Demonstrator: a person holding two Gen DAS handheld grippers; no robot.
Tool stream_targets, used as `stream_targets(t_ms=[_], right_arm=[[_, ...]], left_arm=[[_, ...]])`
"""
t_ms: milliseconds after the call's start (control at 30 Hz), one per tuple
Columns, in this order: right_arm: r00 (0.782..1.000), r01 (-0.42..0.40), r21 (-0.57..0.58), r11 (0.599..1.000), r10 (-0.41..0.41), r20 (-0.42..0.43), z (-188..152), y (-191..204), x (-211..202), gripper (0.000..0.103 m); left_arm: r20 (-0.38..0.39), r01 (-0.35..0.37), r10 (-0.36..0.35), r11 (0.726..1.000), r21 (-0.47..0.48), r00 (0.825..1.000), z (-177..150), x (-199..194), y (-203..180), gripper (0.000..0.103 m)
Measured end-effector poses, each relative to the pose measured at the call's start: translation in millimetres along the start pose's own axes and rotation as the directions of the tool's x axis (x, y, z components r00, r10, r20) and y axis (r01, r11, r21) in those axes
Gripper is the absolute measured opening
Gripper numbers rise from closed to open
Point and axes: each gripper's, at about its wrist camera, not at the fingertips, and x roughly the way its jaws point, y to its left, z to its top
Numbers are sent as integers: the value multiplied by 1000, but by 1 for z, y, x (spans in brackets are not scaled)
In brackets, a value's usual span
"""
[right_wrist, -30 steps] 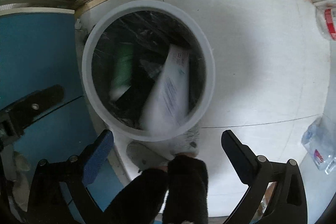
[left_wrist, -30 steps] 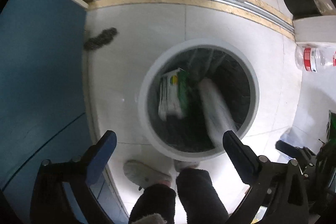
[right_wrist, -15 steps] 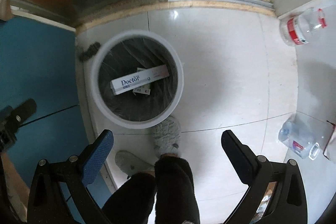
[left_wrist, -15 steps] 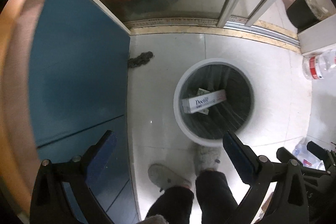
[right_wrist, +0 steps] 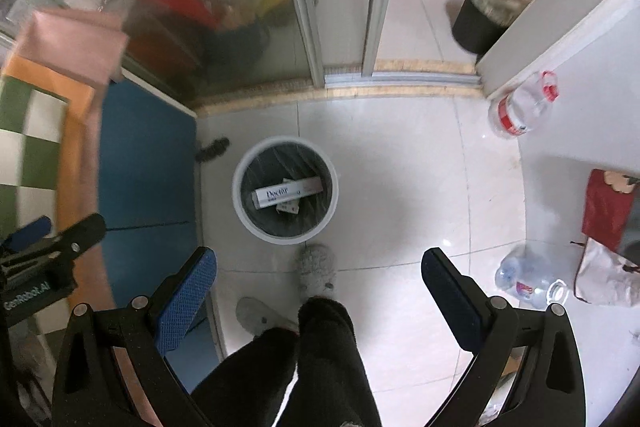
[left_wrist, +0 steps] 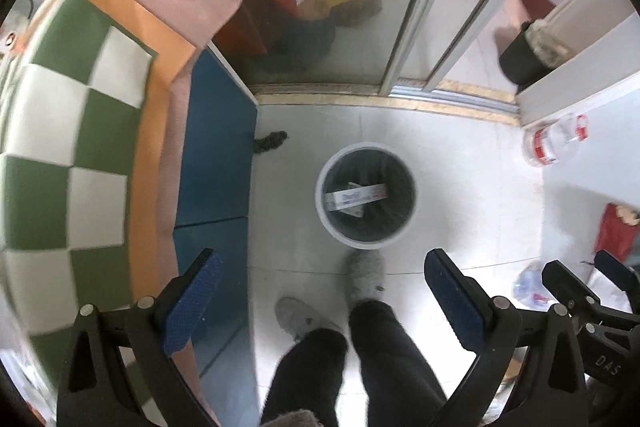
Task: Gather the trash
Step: 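Swing both tools back toward the counter, then grasp the sugar bag with the left tool while the right tool grasps the yellow seasoning box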
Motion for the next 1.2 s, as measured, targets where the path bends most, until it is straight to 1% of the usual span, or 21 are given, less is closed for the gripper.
stream_targets(t_ms=[133, 267, 367, 467, 567, 600, 667, 700, 767, 800, 833, 867, 933, 967, 1000, 1033, 1067, 1100, 1133, 1167, 1200], right_arm=[[999, -8, -7, 1000, 8, 37, -3, -2, -63, 103], [998, -60, -17, 998, 60, 36, 0, 2, -95, 103], [994, -102, -41, 994, 104, 35, 6, 15, -109, 103], [983, -179, -99, 979, 181, 17, 21, 52, -123, 103], [971, -231, -208, 950, 237, 4, 28, 111, -136, 103], [966, -252, -248, 935, 259, -6, 29, 136, -139, 103], [956, -287, -305, 908, 293, -25, 27, 177, -147, 103], [944, -321, -347, 881, 325, -49, 23, 213, -152, 103], [928, -366, -403, 839, 363, -86, 12, 266, -157, 103], [921, -382, -430, 818, 372, -110, 4, 297, -158, 103], [912, -404, -448, 797, 385, -138, -4, 323, -156, 103], [901, -430, -464, 775, 399, -168, -11, 350, -154, 103], [889, -456, -487, 745, 405, -212, -26, 394, -145, 102], [884, -467, -494, 733, 405, -234, -33, 412, -140, 95], [879, -477, -504, 720, 399, -262, -42, 432, -132, 83], [874, -486, -516, 706, 388, -292, -52, 458, -123, 77], [871, -491, -521, 698, 386, -304, -55, 467, -118, 70], [867, -499, -530, 686, 383, -319, -63, 488, -110, 66], [867, -498, -541, 678, 378, -324, -67, 503, -104, 65], [868, -496, -550, 672, 373, -326, -68, 510, -99, 61], [872, -490, -568, 661, 365, -327, -73, 528, -90, 53]], left_arm=[[22, 34, -34, 999, -19, 999, -5, -48, -1, 103], [45, 57, -55, 997, -46, 997, -7, -83, 5, 103], [83, 53, -45, 995, -86, 995, -6, -105, 19, 103], [140, 27, -1, 983, -183, 990, -2, -133, 61, 103], [190, -2, 63, 953, -304, 980, -8, -163, 119, 103], [200, -15, 90, 938, -348, 976, -13, -172, 144, 103], [207, -48, 154, 895, -442, 966, -32, -190, 201, 103], [203, -61, 179, 874, -482, 963, -44, -195, 225, 103], [174, -97, 236, 814, -572, 956, -73, -204, 284, 103], [142, -119, 264, 770, -627, 954, -95, -202, 319, 103], [112, -132, 275, 732, -669, 955, -112, -200, 343, 103], [84, -139, 279, 689, -711, 957, -131, -196, 368, 103], [34, -141, 266, 608, -781, 963, -171, -183, 416, 103], [16, -138, 252, 583, -800, 968, -186, -174, 434, 103], [0, -134, 233, 559, -818, 972, -203, -162, 454, 103], [-4, -125, 217, 545, -829, 976, -216, -153, 463, 103], [-3, -106, 190, 537, -837, 982, -226, -142, 476, 103], [1, -86, 162, 532, -842, 987, -232, -132, 484, 103], [19, -50, 126, 529, -847, 992, -238, -121, 492, 102], [37, -20, 98, 526, -850, 994, -243, -113, 499, 102], [59, 17, 63, 523, -852, 996, -246, -103, 506, 102]])
